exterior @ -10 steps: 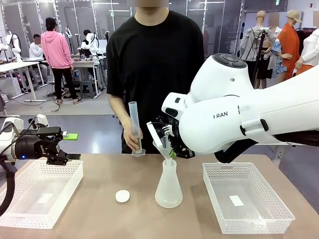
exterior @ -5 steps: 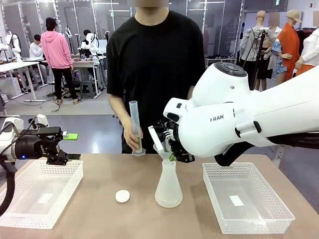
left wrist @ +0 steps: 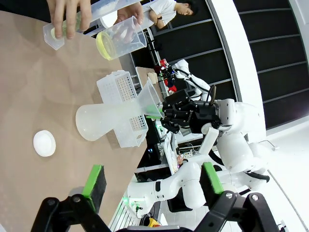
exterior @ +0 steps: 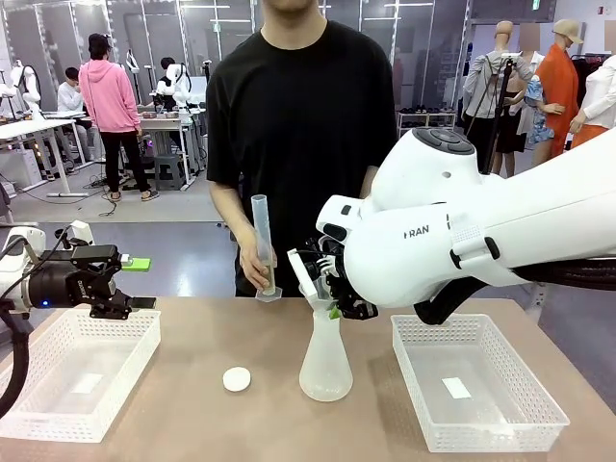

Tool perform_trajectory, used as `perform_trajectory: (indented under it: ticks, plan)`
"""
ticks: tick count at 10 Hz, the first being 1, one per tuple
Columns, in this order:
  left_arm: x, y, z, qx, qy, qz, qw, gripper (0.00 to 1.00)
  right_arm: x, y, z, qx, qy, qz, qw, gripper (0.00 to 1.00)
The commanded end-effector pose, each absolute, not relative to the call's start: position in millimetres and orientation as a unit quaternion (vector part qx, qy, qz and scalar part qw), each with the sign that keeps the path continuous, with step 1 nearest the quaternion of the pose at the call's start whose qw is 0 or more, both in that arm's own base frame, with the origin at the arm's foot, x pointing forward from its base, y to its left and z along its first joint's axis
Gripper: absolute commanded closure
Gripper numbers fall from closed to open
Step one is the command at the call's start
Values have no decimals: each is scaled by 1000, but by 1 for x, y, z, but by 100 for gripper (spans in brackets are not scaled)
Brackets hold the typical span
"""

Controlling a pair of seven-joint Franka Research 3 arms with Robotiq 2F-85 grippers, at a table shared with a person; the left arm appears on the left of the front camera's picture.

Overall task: Prepare the solutions needed for the experiment.
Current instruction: Pick up the Plastic Funnel and insert it into the Big flask, then once the solution is in the Big flask , pick up the Plastic Funnel and place it back into the right Organizing basket.

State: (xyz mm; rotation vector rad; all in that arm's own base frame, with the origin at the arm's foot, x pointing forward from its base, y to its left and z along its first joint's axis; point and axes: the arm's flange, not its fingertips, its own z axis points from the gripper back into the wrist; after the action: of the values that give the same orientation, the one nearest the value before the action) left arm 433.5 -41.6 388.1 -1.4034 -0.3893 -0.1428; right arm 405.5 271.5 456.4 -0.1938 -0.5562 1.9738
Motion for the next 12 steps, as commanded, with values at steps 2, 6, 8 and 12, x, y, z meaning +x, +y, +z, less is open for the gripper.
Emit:
perform_trajectory:
  ticks: [2,6,8,12]
  plan:
    - [434,-44,391,-652,-186,-61,733,0,396,263,452,-74,-236,825,508,56]
    - [434,-44,391,-652,-186,-61,733,0,396,265,454,-80,-229,822,515,52]
    - [434,-44,391,-652,-186,-61,733,0,396,265,454,-80,-229,822,515,52]
    - [434,-44,391,-652,-186,-61,733,0,396,265,454,-80,-229,822,515,52]
